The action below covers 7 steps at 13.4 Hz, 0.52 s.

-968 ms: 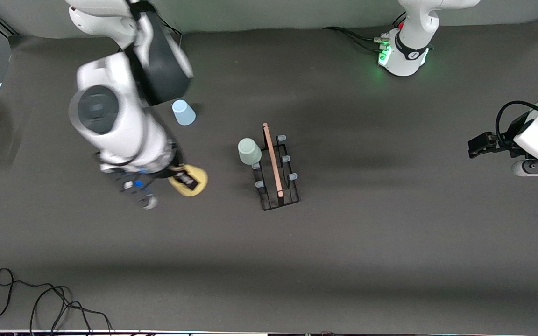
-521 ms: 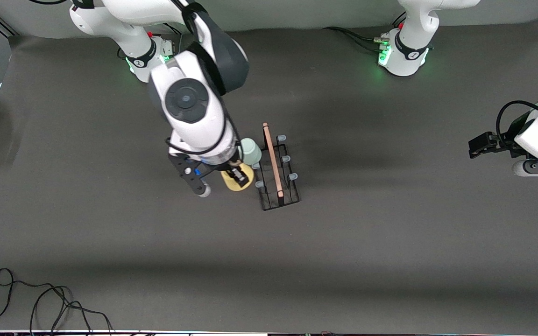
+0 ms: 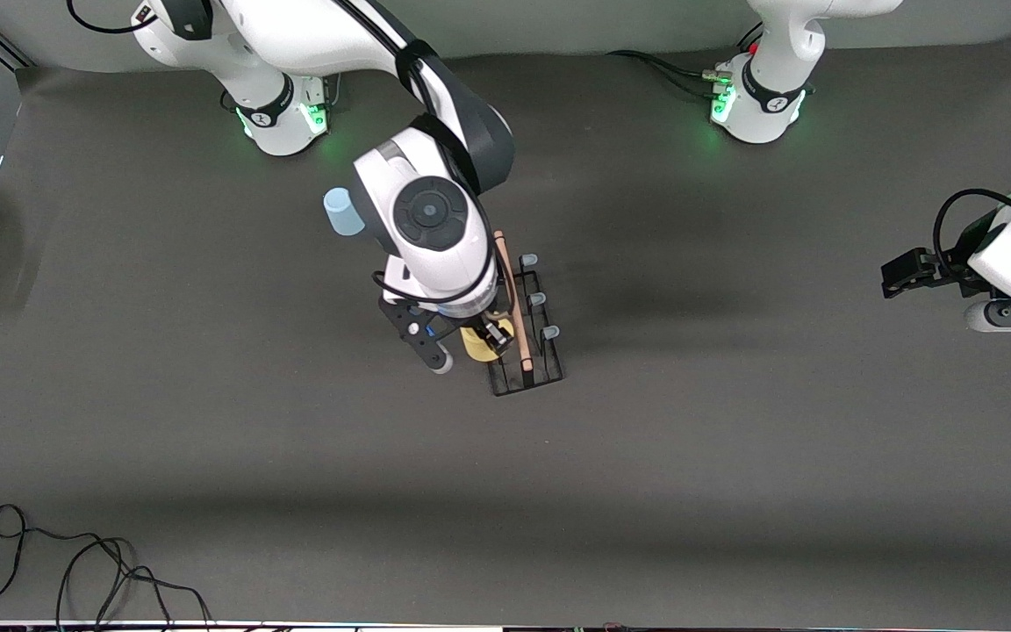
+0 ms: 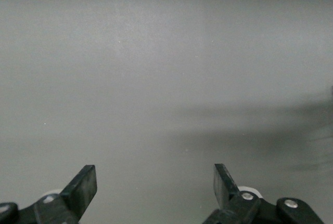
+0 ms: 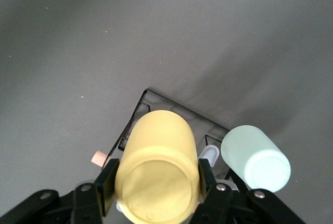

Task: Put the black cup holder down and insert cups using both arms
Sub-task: 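Lower the yellow cup onto a holder peg and open the right gripper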

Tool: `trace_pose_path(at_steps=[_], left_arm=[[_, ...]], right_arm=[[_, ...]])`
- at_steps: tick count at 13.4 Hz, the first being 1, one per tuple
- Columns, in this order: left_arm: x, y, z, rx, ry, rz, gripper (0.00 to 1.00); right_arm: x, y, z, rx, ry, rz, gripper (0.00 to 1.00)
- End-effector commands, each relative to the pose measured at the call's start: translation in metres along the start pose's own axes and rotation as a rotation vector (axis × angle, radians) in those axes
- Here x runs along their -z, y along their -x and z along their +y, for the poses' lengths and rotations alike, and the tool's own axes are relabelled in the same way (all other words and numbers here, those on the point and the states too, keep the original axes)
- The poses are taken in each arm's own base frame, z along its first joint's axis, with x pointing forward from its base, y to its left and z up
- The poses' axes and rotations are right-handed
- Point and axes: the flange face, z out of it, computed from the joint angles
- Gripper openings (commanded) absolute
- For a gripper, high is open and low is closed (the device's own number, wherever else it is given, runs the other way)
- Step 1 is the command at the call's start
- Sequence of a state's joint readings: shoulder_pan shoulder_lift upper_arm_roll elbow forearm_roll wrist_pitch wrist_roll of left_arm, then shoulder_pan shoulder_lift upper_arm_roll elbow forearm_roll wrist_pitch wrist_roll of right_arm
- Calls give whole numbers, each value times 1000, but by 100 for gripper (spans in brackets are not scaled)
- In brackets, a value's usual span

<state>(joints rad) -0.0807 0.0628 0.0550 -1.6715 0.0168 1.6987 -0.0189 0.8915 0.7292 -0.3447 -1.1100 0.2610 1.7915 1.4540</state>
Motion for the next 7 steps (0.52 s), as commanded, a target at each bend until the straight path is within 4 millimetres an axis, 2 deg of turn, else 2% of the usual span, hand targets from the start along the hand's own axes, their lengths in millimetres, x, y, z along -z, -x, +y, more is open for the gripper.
trace_pose_path(at_steps=[1, 4, 7], left_arm=[[4, -2, 3, 12, 5, -4, 100], [4, -2, 1, 15, 5, -3, 100], [4, -2, 2, 14, 5, -4, 100]], right_arm=[[-11, -2, -5, -25, -18, 12, 21], [-16, -6, -5, -25, -19, 26, 21], [-40, -12, -6, -33, -34, 34, 21]])
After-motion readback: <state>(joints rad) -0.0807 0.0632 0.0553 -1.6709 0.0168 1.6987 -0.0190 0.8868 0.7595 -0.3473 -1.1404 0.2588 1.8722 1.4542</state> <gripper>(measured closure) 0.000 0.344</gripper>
